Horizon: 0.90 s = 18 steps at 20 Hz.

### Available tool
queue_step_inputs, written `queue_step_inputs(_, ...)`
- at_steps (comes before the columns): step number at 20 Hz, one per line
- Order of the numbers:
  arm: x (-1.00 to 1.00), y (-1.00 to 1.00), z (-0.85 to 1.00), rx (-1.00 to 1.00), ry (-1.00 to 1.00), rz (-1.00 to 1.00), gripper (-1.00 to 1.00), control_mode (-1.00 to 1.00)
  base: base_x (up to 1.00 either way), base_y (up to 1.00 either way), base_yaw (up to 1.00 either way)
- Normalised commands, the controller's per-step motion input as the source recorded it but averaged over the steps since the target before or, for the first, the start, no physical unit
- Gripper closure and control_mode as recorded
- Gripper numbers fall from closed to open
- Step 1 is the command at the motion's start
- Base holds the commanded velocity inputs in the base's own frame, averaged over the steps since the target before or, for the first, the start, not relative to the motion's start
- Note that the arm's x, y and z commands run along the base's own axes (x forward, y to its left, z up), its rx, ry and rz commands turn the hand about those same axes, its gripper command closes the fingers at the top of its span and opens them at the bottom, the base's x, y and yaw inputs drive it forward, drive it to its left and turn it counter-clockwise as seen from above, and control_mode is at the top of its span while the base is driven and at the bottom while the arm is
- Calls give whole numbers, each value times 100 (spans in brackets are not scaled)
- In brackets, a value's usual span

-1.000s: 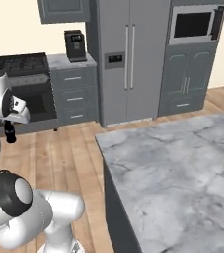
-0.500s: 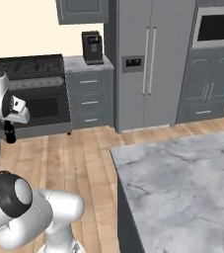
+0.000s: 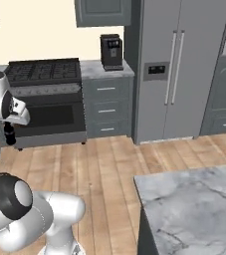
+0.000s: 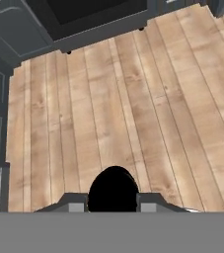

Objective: Place the large bottle from the dining counter next to the other large bottle outside the sink, and place the small bottle from the dining counter next to the other small bottle inside the sink.

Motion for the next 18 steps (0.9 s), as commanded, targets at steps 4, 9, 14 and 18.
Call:
queue_step_inputs(4, 0, 0, 0, 0, 0, 0, 100, 100, 61, 46, 20)
queue_step_inputs(9, 0, 0, 0, 0, 0, 0, 100, 100, 69, 43, 17)
queue_step_inputs(14, 0, 0, 0, 0, 0, 0, 100, 100, 58, 55, 16)
queue_step_inputs(18, 0, 0, 0, 0, 0, 0, 100, 100, 45, 48, 21)
